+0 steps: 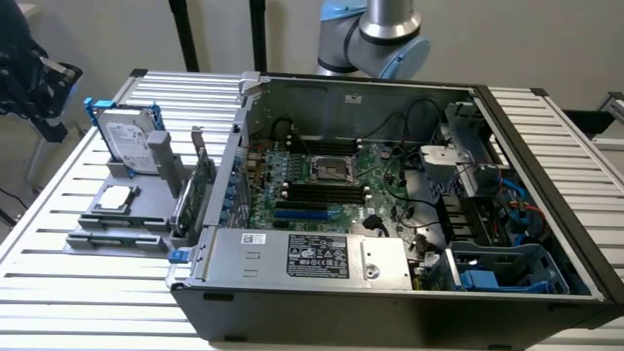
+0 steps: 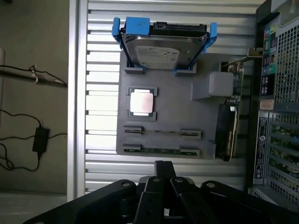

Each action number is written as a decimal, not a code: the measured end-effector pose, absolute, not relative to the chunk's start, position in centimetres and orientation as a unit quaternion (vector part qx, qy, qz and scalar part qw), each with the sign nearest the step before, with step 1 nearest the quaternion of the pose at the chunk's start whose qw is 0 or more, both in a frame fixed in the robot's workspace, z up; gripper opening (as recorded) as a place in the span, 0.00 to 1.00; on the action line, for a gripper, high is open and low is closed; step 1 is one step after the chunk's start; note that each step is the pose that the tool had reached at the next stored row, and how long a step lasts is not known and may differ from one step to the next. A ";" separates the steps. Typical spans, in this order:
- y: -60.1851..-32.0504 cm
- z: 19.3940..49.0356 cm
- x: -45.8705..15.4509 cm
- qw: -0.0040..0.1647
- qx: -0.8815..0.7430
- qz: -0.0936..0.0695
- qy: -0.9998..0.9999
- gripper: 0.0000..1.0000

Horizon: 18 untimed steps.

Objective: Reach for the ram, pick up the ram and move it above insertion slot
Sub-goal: 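Reach for the ram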

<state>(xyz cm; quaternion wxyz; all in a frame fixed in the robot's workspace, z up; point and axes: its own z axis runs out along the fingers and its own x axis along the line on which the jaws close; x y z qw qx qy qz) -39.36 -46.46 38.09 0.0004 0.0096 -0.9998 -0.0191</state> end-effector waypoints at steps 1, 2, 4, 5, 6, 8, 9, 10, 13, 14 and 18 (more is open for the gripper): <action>-46.6 38.0 -39.1 0.000 0.010 -0.019 -1.000 0.11; -46.7 38.0 -38.8 0.000 0.010 -0.019 -1.000 0.11; -46.9 37.8 -38.1 0.001 0.010 -0.019 -1.000 0.11; -47.0 37.7 -37.8 0.000 0.010 -0.019 -1.000 0.11; -47.1 37.6 -37.5 0.000 0.011 -0.019 -1.000 0.11; -47.2 37.3 -37.0 0.000 0.011 -0.019 -1.000 0.11; -47.3 37.1 -36.8 0.001 0.011 -0.019 -1.000 0.11; -47.3 36.9 -36.6 0.000 0.012 -0.019 -1.000 0.11; -47.5 36.4 -36.4 0.001 0.012 -0.019 -1.000 0.11; -47.6 36.2 -36.3 0.001 0.012 -0.019 -1.000 0.11; -47.8 35.5 -36.3 0.001 0.012 -0.018 -1.000 0.11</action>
